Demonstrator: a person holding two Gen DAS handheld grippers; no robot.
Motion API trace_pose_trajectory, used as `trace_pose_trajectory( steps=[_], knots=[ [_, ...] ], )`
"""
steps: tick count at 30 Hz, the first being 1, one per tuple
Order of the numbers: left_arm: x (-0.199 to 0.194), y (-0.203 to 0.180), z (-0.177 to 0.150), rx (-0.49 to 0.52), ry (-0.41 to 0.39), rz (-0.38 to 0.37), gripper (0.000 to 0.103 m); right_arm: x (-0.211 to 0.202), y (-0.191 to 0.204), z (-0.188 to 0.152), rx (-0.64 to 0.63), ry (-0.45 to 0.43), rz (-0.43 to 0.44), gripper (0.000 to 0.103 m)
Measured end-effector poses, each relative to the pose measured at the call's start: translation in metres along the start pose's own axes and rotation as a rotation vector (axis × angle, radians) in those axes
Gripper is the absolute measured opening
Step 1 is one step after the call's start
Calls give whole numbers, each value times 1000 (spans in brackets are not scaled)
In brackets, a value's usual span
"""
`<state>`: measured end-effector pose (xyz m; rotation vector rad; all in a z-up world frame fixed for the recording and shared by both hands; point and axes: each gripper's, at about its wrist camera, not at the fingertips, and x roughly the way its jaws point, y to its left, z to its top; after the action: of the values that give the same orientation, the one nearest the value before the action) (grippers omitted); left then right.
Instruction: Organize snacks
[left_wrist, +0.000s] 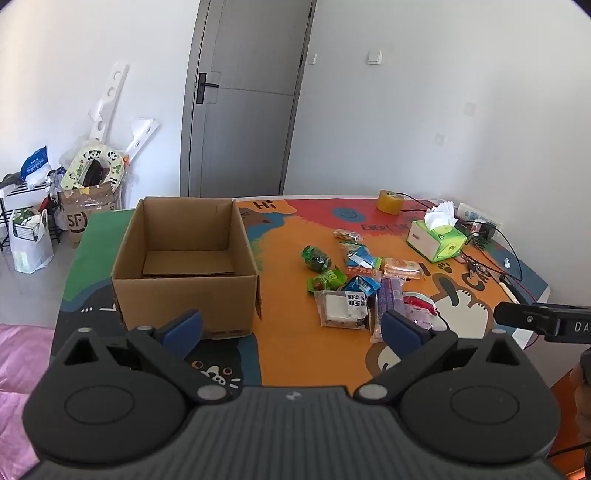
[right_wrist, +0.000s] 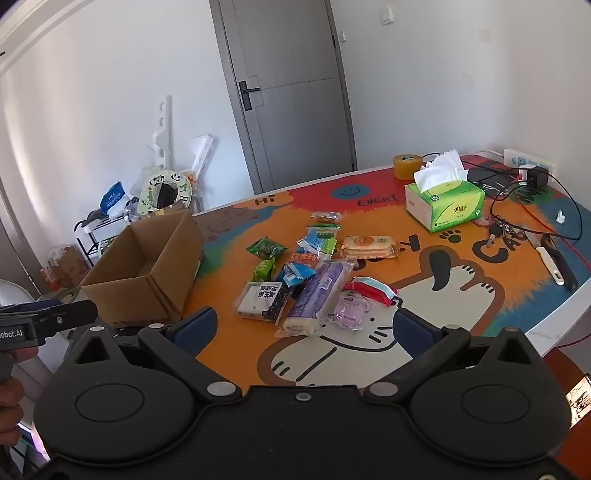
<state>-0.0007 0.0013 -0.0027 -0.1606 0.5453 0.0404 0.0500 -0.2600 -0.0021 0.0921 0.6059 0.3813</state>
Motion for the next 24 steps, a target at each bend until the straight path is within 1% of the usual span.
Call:
trace_pose_trajectory(
  steps=[24],
  knots=[
    [-2, 0, 2, -4, 5, 4, 102, -1, 5, -1, -7, 6, 11, 103]
  ],
)
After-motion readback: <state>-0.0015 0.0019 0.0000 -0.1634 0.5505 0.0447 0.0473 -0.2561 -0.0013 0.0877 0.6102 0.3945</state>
